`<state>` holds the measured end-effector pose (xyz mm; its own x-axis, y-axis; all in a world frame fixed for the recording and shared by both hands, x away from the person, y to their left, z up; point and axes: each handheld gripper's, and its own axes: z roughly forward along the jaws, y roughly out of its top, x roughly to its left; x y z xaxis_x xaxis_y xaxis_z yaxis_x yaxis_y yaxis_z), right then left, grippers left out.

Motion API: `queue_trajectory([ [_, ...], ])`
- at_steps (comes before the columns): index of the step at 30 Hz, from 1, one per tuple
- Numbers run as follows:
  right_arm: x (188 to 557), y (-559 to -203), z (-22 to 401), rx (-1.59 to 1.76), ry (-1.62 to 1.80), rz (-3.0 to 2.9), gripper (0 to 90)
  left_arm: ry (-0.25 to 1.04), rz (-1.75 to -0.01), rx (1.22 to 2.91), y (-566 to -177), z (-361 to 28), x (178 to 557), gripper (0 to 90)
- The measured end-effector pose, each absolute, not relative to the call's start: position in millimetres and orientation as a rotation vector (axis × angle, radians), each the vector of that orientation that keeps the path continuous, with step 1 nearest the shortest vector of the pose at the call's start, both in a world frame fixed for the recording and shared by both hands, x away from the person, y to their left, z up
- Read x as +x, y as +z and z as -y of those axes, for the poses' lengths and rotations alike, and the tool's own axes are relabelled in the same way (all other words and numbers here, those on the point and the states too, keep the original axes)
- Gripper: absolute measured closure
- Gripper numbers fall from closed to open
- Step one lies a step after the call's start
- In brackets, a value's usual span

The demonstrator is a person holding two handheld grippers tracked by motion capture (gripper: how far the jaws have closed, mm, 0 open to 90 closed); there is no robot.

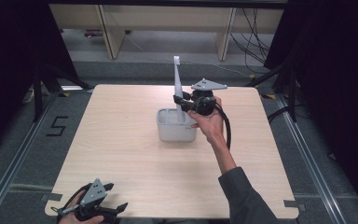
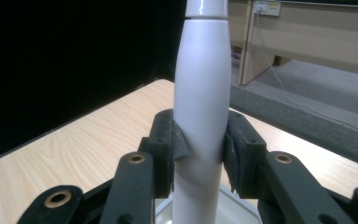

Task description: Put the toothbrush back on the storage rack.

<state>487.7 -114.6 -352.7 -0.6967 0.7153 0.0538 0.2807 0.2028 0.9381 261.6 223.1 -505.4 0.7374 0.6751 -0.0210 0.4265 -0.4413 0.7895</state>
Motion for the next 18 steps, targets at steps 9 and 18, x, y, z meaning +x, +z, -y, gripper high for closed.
queue_trajectory([
  [9,501,-363,104,0.925,1.433,-2.102,66.6,0.383,-0.831,2.092,-506,-223,262,14.8],
  [18,511,-377,99,0.942,1.369,-2.127,66.6,0.371,-0.837,2.076,-506,-222,261,14.8],
])
